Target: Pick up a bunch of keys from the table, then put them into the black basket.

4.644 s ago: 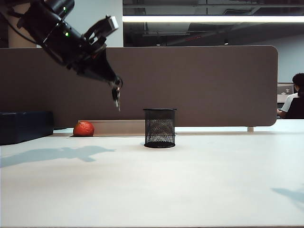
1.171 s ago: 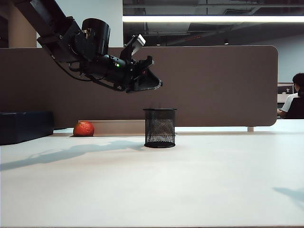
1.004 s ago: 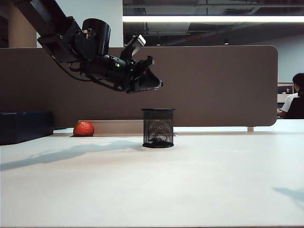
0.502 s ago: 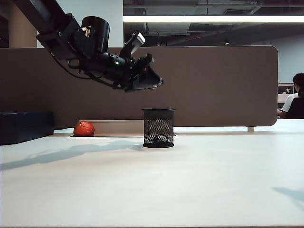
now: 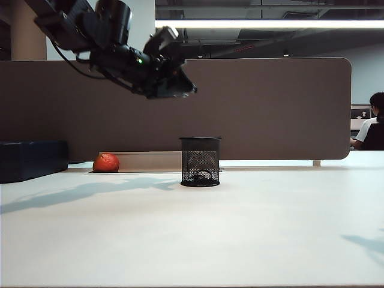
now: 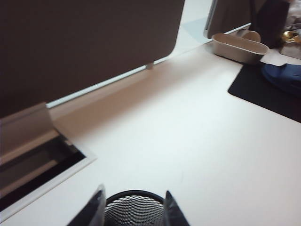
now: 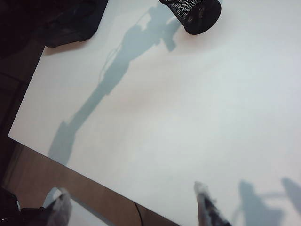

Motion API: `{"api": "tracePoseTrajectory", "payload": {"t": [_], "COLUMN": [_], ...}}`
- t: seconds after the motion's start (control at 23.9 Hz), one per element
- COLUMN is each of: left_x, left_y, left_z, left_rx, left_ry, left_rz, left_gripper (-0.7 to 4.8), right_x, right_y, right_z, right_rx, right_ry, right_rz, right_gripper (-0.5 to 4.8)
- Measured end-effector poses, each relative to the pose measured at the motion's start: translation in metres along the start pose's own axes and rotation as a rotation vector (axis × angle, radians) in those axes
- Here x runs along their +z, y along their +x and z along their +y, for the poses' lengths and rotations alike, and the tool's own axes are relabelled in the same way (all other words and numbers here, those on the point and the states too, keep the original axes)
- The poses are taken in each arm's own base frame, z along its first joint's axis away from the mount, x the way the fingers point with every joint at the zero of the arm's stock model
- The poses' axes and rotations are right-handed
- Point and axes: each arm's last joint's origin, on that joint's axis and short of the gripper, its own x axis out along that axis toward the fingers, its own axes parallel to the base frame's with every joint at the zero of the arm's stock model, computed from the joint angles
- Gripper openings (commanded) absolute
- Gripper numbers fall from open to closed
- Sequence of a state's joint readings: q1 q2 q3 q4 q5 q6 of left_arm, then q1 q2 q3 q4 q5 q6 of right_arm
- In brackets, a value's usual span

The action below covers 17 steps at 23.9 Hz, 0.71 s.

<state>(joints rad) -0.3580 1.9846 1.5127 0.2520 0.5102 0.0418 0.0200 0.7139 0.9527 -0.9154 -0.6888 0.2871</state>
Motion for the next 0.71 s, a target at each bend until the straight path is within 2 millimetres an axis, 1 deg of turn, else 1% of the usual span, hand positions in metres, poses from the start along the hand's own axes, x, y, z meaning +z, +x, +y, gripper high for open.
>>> {"api": "tracePoseTrajectory", "payload": {"t": [0.13,0.17,0.21,0.29,0.33,0.38,0.5,0.54,0.63,0.67,0.71], "left_x": [0.010,0.013,0.018,0.033,0.044,0.049,0.060,0.062,0.066,0.068,0.071], "left_y": [-0.009,-0.012,-0.016,-0.028,-0.036,-0.041,-0.052,-0.056,-0.068,-0.072,-0.080], "left_z": [0.001,0.002,0.002,0.000,-0.001,-0.002,0.000,0.002,0.004,0.005,0.006], "left_rx": [0.021,0.026,0.036,0.055,0.069,0.084,0.132,0.147,0.174,0.187,0.204], "left_ry": [0.010,0.012,0.017,0.038,0.051,0.057,0.067,0.066,0.060,0.055,0.049], "left_rz": [-0.009,-0.014,-0.022,-0.059,-0.084,-0.097,-0.116,-0.116,-0.085,-0.073,-0.061], "left_gripper": [1.47,1.34,0.80,0.17,0.17,0.17,0.15,-0.03,-0.06,-0.06,-0.06], "right_x": [0.000,0.000,0.000,0.001,0.001,0.002,0.004,0.004,0.004,0.004,0.004], "right_y": [0.000,0.000,0.000,0.000,0.000,0.000,0.000,0.000,0.000,0.000,0.000], "right_z": [0.000,0.000,0.000,0.000,0.000,0.000,0.000,0.000,-0.001,-0.001,-0.001], "right_rx": [-0.002,-0.005,-0.009,-0.011,-0.014,-0.018,-0.035,-0.040,-0.054,-0.056,-0.058], "right_ry": [-0.002,-0.005,-0.015,-0.049,-0.062,-0.071,-0.097,-0.100,-0.109,-0.114,-0.125], "right_rz": [-0.001,-0.002,-0.003,-0.008,-0.015,-0.019,-0.039,-0.043,-0.049,-0.050,-0.050], "right_gripper": [3.46,3.45,3.43,3.23,3.23,3.23,3.23,3.23,3.22,3.16,2.85]}}
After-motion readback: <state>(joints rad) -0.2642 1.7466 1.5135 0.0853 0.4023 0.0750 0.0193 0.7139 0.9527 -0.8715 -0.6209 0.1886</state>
